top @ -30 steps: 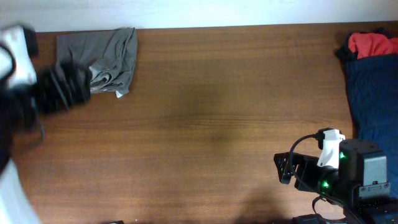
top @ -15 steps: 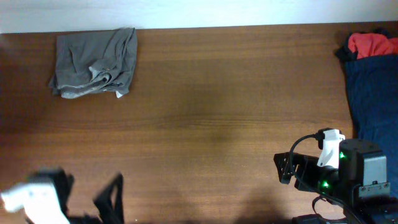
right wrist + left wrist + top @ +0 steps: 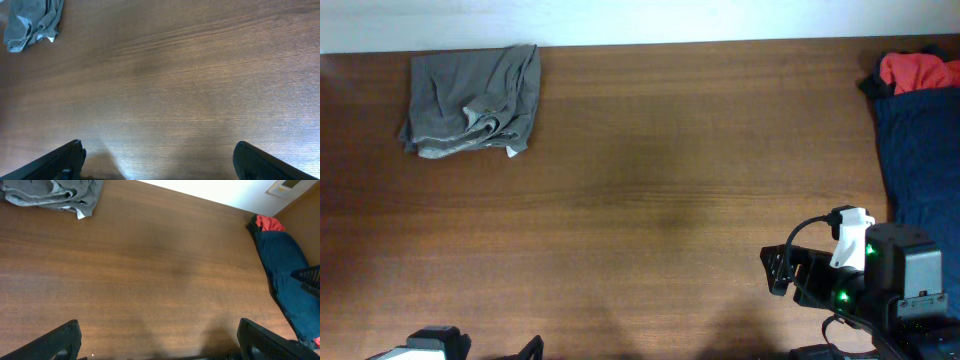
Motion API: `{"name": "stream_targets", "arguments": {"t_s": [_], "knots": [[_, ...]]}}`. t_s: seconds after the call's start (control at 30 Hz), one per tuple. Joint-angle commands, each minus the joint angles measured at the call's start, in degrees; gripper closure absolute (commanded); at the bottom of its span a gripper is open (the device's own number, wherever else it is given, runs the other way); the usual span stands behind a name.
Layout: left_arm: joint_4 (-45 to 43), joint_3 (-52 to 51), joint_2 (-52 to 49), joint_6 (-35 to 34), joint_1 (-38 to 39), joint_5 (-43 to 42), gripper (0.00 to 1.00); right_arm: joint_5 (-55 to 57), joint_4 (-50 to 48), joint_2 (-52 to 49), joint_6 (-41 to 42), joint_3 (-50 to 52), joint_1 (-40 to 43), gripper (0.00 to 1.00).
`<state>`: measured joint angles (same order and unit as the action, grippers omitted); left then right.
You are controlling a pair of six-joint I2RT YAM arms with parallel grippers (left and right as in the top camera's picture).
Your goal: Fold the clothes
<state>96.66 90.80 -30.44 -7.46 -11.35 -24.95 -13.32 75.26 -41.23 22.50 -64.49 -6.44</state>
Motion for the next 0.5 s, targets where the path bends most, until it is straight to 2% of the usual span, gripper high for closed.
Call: {"name": "stream_targets", "arguments": {"t_s": [0.0,0.13,0.3,0.47], "knots": [[-0.48,-0.28,0.37,0.72,-0.04,-0.79,0.01,0.52,-0.02,0.0,0.48,0.15,-0.35,0.01],[-1.79,-1.79,0.37,1.14,-0.33,2.25,0.01,0.52,-0.02,0.0,0.48,0.15,-0.35,0.01],[-9.2,-8.33,0.55,6.99,-0.35,1.11,0.01,0.52,-0.02,0.0,0.48,0.15,-0.35,0.01],[-27.15,-22.45,3.91,13.81,1.46,-6.08,0.01,0.52,-0.02,0.0,0.48,0.15,-0.35,0.01]]}}
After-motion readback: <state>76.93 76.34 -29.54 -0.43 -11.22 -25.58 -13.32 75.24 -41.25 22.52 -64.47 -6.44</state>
